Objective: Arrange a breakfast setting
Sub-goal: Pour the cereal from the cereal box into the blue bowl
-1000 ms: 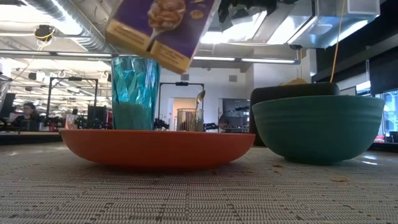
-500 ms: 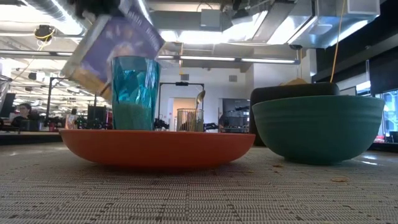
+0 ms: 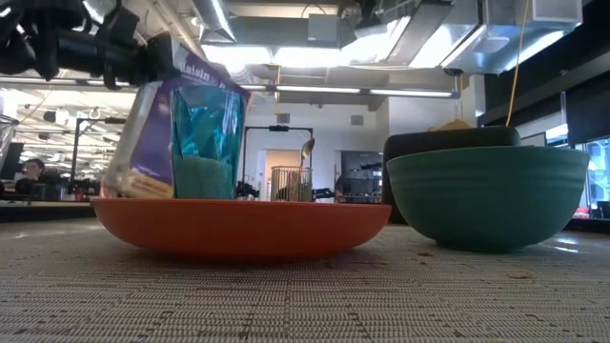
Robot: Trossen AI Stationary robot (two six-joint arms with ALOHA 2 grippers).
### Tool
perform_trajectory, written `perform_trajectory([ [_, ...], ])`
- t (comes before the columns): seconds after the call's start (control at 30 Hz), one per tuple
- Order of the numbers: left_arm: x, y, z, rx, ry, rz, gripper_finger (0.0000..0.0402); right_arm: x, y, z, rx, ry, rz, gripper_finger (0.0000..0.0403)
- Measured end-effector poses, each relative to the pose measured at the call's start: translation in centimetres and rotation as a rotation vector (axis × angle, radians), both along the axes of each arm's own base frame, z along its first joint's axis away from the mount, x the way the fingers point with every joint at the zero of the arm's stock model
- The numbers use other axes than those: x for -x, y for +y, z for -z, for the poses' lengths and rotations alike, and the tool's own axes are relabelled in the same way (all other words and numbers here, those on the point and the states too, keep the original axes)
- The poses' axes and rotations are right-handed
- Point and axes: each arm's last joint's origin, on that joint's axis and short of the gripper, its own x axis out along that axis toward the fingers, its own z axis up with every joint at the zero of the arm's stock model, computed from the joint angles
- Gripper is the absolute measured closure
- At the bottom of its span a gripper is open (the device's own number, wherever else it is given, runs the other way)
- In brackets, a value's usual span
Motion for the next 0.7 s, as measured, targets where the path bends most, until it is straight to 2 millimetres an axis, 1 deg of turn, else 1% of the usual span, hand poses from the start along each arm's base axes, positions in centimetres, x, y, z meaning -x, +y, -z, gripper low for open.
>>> perform_trajectory([
  [0.1,0.3,0.2,1.4,0.031,0.000,-0.019,0.0399,0.0,0.0,0.0,0.001,-0.002,0.000,0.0175],
  [0.23,0.6,0.5,3.4,0.108,0.010,-0.029,0.0380,0.0,0.0,0.0,-0.004,0.000,0.000,0.0175],
  [0.33,0.7,0.5,3.6,0.124,-0.006,-0.028,0.0361,0.0,0.0,0.0,-0.005,0.000,-0.001,0.0175],
  [0.5,0.6,0.6,3.1,0.128,-0.003,-0.030,0.0317,0.0,0.0,0.1,-0.010,0.007,-0.001,0.0175],
  [0.7,0.1,0.7,0.6,0.069,0.043,0.018,0.0263,0.0,0.0,0.1,-0.011,0.009,-0.001,0.0175],
])
